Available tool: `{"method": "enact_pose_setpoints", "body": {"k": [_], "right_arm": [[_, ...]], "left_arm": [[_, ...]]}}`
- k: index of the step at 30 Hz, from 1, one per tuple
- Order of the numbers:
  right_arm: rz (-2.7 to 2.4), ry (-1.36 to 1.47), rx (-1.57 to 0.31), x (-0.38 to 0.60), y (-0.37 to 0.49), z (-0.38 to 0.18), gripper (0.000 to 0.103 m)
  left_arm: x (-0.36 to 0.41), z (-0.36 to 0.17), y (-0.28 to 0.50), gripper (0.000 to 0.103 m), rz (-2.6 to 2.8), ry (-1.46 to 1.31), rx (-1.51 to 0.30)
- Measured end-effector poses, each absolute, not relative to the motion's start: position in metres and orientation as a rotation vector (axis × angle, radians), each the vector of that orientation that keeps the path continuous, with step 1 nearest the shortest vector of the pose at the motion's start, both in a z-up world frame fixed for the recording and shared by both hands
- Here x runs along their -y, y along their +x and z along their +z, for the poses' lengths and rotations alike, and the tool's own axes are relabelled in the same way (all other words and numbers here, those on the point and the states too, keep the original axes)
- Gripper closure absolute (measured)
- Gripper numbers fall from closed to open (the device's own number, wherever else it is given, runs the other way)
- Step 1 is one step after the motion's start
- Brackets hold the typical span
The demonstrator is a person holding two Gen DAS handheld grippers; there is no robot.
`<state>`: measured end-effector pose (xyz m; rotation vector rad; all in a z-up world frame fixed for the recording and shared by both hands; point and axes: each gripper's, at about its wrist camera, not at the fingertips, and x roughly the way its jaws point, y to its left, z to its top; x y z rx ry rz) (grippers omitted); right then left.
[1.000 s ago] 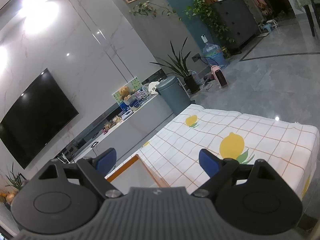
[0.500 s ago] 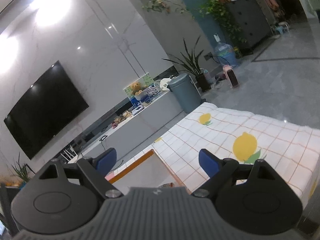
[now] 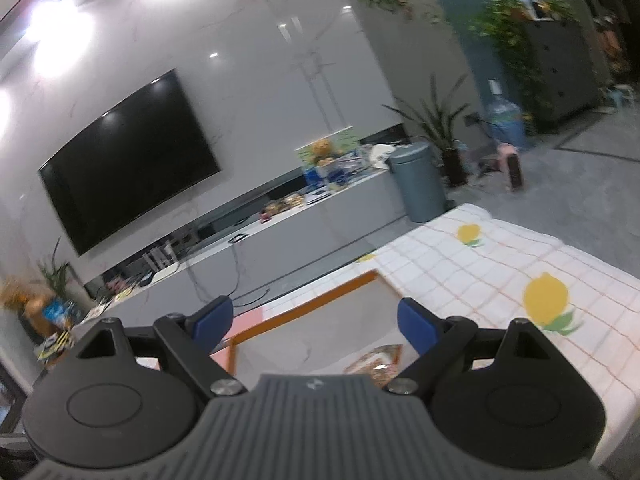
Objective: Organize snacks
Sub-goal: 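Return the left tool to the pile and grasp the clear yellow-crisps bag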
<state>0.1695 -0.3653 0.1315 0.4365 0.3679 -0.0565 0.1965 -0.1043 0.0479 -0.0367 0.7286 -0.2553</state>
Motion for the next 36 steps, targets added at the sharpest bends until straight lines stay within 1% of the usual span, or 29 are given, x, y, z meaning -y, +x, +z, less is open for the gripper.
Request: {"method": "enact_pose_setpoints", "body": {"k": [6,14,21,27,33,36], "right_arm": [[0.047,0.353,-0.34,0.323,0.173,0.131,0.015],[0.234,0.323,-0.322,0.267,0.173,0.125,0.015],[0.319,0.288,-0.396,0.226,0.182,0.108,0.015],[0.327,0.196,-0.455,0.201,0.189,0.093,0.015],[0.296,0.169,-0.538,0.191,0.2,0.073,0.015],[0.273,0.165,-0.583,0.19,0.206,0.065,0.015]], "left_arm": [[0.067,0.051,0.183,0.015,-0.196,-0.073,-0.716],[0.019,0.035,0.169,0.015,-0.104,-0.132,-0.718],[-0.024,0.012,0.163,0.015,-0.035,-0.195,-0.714],[-0.069,-0.013,0.184,0.015,0.0,-0.358,-0.746],[-0.075,-0.032,0.213,0.015,-0.033,-0.377,-0.828],[-0.059,-0.036,0.229,0.015,-0.033,-0.313,-0.837]]}}
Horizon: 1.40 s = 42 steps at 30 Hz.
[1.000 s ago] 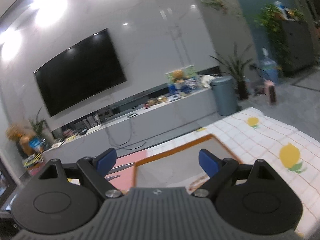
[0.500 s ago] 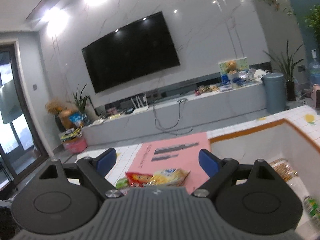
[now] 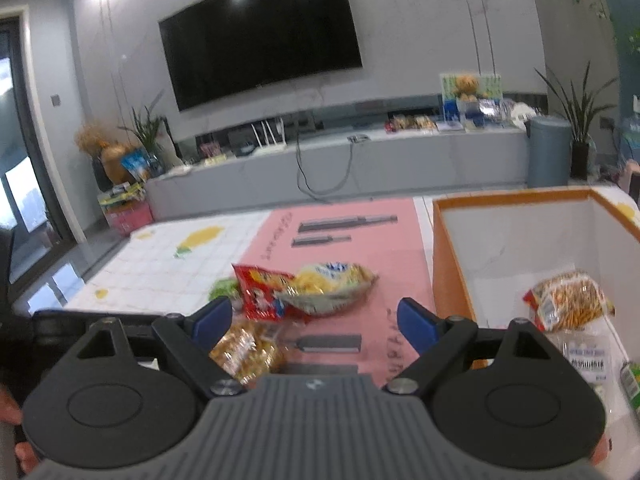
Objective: Organize snacks
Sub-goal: 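Return the left tool to the pile and grasp the clear yellow-crisps bag, then lift the yellow-crisps bag off the table with the left tool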
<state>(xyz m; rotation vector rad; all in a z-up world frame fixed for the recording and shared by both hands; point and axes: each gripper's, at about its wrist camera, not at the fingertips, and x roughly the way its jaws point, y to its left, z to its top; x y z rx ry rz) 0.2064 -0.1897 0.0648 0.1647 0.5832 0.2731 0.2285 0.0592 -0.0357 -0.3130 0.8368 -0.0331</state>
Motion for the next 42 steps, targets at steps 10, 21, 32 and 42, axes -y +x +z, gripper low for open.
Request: {"method": "enact_pose_setpoints", "body": {"k": [10,21,32,42], "right_arm": [[0.266,0.14,-0.62,0.197,0.201,0.064,0.015],[0.281,0.159,-0.635,0.198,0.201,0.065,0.015],[0.266,0.171,-0.648,0.2,0.203,0.064,0.015],[0.264,0.165,-0.647,0.198,0.205,0.063,0.015]], "left_arm": [[-0.011,-0.066,0.264,0.013,-0.007,-0.114,-0.923],[-0.011,-0.088,0.279,0.0,0.032,-0.09,-0.956],[-0.011,-0.085,0.274,0.01,0.04,-0.076,-0.926],[-0.034,-0.074,0.257,0.015,-0.005,-0.138,-0.923]]}}
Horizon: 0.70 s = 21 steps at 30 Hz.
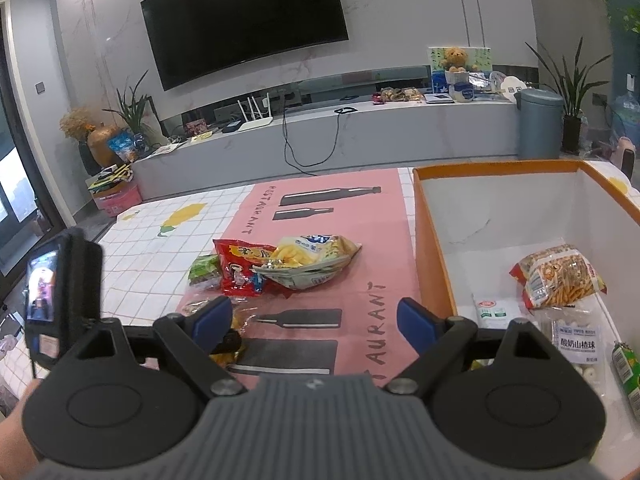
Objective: Organize snacks
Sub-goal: 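Lift the yellow-crisps bag off the table with the left tool, then grasp the red snack bag with the right tool while left holds the crisps bag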
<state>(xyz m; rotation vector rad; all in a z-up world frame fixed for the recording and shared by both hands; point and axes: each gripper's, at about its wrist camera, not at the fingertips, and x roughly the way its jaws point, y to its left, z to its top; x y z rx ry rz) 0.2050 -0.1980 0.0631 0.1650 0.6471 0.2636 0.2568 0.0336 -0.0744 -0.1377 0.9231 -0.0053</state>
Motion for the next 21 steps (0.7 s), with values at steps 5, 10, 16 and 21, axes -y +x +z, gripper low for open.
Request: {"method": "enact_pose_setpoints", "body": {"k": [5,10,16,21], "right_arm": [[0.265,0.16,-0.651,0.194,0.207,0.06,0.015],[0.279,0.157,-0.659,0.187,0.21,0.055,0.015],[0.354,0.159,-0.614,0.173,0.208,0.052,0.018],[0.408,0.148,-0.59,0.161,0.208,0.053,0.019]], "left_arm": [[-0.054,-0.064,0.246,0.016,0.004,-0.151,-0.911],[-0.075,-0.055,0.243,0.016,0.019,-0.185,-0.899],[-0.096,-0.04,0.239,0.016,0.012,-0.233,-0.879],[-0.126,-0.028,0.235,0.016,0.021,-0.36,-0.854]]}}
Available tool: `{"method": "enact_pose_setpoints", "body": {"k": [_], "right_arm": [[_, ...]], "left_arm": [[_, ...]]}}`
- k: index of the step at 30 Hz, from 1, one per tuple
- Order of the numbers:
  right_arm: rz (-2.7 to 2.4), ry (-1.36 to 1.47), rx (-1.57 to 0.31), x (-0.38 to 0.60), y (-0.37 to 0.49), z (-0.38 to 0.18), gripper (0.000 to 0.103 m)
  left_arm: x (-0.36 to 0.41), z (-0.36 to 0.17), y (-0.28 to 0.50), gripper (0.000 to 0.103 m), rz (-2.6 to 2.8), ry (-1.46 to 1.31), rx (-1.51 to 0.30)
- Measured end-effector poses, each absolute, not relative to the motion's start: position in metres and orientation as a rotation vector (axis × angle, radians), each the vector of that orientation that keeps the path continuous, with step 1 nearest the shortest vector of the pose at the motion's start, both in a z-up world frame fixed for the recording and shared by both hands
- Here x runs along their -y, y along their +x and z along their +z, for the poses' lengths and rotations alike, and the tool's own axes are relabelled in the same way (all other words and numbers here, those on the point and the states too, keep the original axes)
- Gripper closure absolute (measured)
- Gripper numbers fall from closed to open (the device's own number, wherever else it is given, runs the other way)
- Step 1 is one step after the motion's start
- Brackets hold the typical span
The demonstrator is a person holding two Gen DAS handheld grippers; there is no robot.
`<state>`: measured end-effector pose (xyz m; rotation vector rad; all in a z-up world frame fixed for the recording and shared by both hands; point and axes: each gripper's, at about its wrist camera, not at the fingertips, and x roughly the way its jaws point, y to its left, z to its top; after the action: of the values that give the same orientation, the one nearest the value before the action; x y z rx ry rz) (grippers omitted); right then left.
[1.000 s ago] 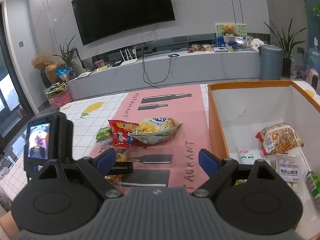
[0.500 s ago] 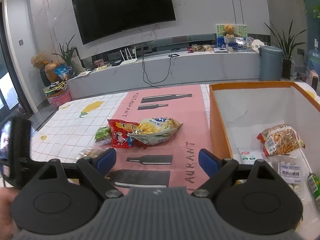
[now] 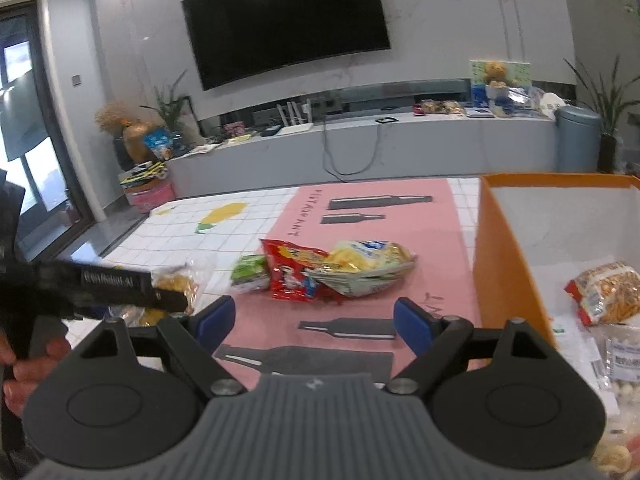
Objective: Organize snacks
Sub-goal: 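Grasp the red snack bag with the right tool while left holds the crisps bag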
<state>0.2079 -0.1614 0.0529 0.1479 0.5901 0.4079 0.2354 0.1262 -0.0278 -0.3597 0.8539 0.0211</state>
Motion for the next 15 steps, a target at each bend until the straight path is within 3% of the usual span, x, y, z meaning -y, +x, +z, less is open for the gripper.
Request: {"method": "enact_pose_setpoints", "body": {"k": [6,11,14,15], "right_arm": [[0.439,-0.049,-0.562,0.13,0.219,0.039,0.017],[0.429,-0.404,-0.409,0.08,0.221,0.019,0.018],[0.452,-0.582,-0.388,0.053,0.231,0.002,0.021],[0.449,-0.639,-0.387,0.045,0.234,-0.005,0.026]], "left_arm": [[-0.148,-0.024,0.238,0.016,0.03,-0.471,-0.859],[-0.153,-0.015,0.237,0.016,0.014,-0.468,-0.832],[-0.157,-0.014,0.237,0.016,0.021,-0.469,-0.828],[-0.158,-0.014,0.237,0.016,0.023,-0.476,-0.829]]}}
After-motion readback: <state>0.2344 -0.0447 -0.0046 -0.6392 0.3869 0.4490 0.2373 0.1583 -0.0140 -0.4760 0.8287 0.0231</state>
